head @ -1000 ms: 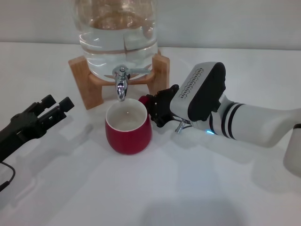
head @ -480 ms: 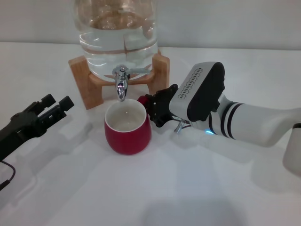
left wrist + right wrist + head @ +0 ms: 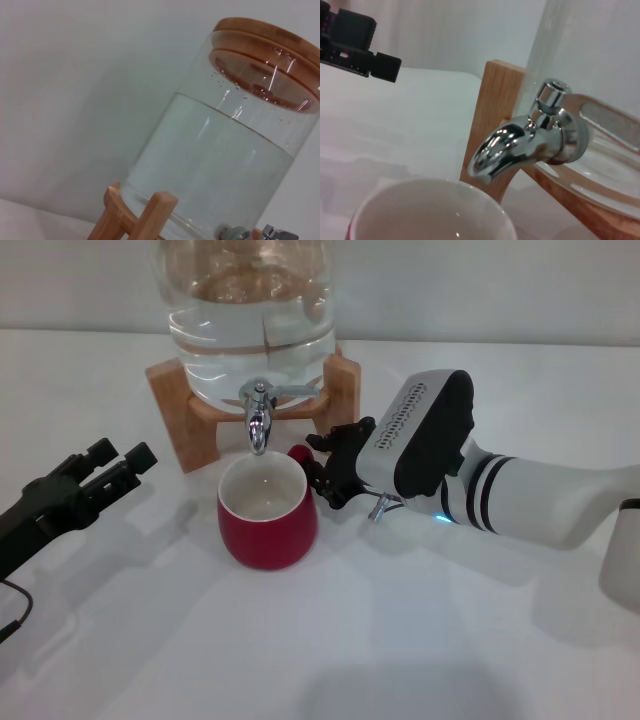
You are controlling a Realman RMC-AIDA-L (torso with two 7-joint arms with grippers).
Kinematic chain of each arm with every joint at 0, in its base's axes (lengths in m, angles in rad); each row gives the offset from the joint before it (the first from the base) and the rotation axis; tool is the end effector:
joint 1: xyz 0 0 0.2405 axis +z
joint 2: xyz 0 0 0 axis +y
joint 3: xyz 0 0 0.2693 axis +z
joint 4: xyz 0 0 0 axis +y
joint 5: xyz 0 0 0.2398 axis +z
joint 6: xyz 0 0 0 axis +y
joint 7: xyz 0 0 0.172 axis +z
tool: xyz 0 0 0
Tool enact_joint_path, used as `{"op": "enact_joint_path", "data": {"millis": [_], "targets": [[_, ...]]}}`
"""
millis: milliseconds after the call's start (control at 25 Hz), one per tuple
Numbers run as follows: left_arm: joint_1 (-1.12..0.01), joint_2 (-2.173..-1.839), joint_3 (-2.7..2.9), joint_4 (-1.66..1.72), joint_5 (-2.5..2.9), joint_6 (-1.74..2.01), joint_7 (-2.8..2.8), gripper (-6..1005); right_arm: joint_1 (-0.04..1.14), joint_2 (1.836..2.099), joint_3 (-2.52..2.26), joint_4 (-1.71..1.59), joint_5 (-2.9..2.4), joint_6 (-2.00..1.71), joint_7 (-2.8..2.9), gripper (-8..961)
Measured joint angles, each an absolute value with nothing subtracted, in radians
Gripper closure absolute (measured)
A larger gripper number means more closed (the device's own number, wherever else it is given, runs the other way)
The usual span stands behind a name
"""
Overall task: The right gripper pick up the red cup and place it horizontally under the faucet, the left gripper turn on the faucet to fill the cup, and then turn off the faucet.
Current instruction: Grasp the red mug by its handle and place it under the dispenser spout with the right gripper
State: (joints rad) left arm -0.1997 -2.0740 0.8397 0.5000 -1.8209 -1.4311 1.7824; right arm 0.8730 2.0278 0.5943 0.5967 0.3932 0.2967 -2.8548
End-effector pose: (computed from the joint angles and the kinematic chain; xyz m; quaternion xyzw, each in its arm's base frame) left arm -0.3601 0.3095 -0.0033 -0.7580 -0.3962 -0.4265 0.2942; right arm 0.1475 0.4322 -0.2022 -0.9448 0.0552 0.1180 0.3006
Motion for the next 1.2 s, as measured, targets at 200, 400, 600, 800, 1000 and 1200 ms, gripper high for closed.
{"op": "enact_joint_path", "data": {"millis": [200, 400, 600, 800, 1000, 1200], "targets": [[-0.199, -2.074, 0.839, 0.5, -1.821, -1.431, 1.782, 108, 0.873, 2.028, 0.594, 0.597, 0.396, 0.297, -2.855, 701], [-0.199, -2.074, 0.839, 0.5, -1.822, -1.432, 1.782, 108, 0.872, 2.028, 0.592, 0.597, 0.394, 0.298, -2.855, 702], [-0.199, -2.074, 0.839, 0.5, -1.822, -1.434, 1.782, 108, 0.872, 2.028, 0.583, 0.597, 0.391, 0.3, -2.855, 702], [-0.199, -2.074, 0.839, 0.5, -1.822, -1.435, 1.782, 108, 0.873, 2.028, 0.573, 0.597, 0.388, 0.306, -2.857, 703], [-0.197, -2.074, 0.839, 0.5, -1.822, -1.437, 1.782, 108, 0.875, 2.028, 0.572, 0.597, 0.366, 0.309, -2.859, 703], [-0.194, -2.074, 0.839, 0.5, -1.822, -1.44, 1.782, 108, 0.875, 2.028, 0.572, 0.597, 0.362, 0.31, -2.859, 702]]}}
